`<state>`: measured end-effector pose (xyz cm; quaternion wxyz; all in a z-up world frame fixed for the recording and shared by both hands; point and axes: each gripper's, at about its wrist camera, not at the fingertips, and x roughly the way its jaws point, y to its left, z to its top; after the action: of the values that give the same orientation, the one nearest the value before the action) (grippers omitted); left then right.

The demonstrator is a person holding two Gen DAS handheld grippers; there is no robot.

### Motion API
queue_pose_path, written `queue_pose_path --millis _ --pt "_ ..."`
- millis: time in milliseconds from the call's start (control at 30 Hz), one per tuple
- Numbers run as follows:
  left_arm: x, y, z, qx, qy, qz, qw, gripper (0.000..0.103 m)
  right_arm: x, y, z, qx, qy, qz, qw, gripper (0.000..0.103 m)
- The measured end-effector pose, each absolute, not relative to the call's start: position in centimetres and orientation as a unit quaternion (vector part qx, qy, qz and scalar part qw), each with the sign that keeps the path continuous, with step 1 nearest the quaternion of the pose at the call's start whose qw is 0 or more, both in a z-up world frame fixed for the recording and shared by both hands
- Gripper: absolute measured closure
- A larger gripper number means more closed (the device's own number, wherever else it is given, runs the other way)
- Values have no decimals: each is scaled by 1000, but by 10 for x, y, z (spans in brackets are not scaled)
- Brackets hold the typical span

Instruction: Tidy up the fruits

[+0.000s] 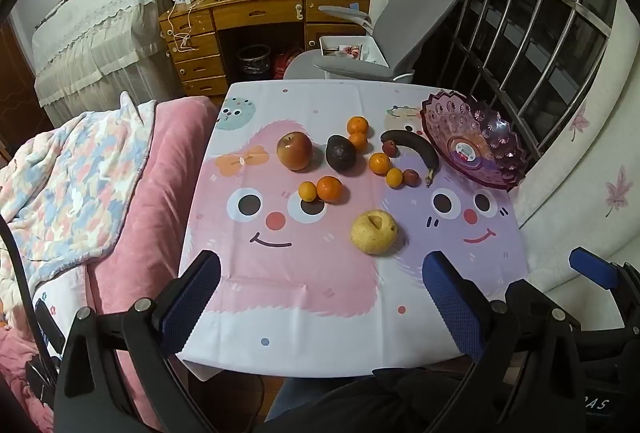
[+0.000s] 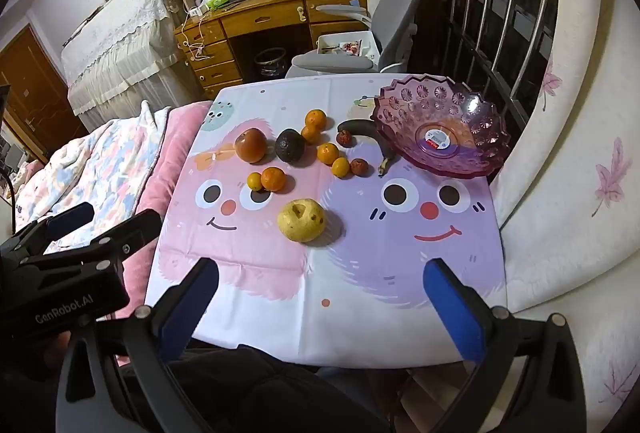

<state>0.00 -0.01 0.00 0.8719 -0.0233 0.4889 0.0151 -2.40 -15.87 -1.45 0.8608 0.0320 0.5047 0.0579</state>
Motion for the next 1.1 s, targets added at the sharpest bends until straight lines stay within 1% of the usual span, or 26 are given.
queue_pose_path --millis 1100 --pt "4 -2 0 -22 489 16 872 2 -20 -163 -15 36 506 60 860 0"
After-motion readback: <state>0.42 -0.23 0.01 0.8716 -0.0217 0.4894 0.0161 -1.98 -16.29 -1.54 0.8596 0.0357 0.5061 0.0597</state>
